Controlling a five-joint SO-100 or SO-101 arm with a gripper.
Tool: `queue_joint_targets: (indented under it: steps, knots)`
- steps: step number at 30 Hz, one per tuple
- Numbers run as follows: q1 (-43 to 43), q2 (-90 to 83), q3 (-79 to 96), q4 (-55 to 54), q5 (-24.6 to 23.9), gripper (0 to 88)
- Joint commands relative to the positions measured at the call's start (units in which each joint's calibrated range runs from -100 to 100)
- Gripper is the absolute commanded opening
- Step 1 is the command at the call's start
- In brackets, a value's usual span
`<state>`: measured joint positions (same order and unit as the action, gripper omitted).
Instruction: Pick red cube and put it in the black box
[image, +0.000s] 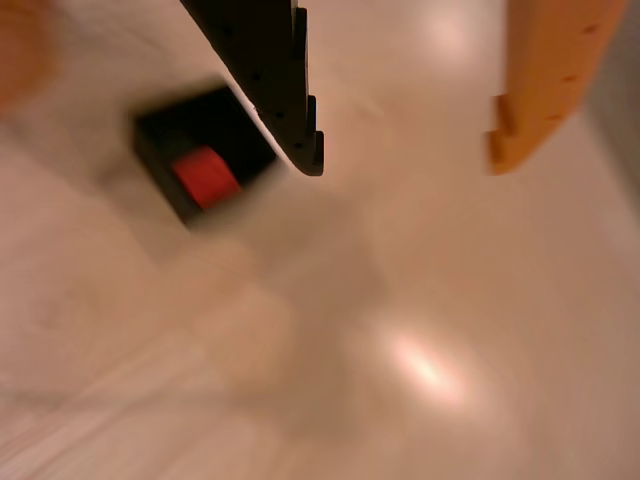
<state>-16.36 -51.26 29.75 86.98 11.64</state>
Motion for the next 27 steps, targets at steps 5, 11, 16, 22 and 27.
queue_joint_targets:
  steps: [5, 11, 16, 22, 27]
  knots:
    - [7.9, -13.6, 25.0, -9.3, -8.7, 6.2]
    - [10.8, -23.6, 38.8, -13.9, -14.3, 6.0]
    - [12.9, -30.3, 44.5, -14.7, -14.3, 6.0]
    - [13.7, -36.2, 50.3, -15.5, -14.2, 6.1]
    - [13.7, -39.5, 58.2, -17.8, -14.1, 6.5]
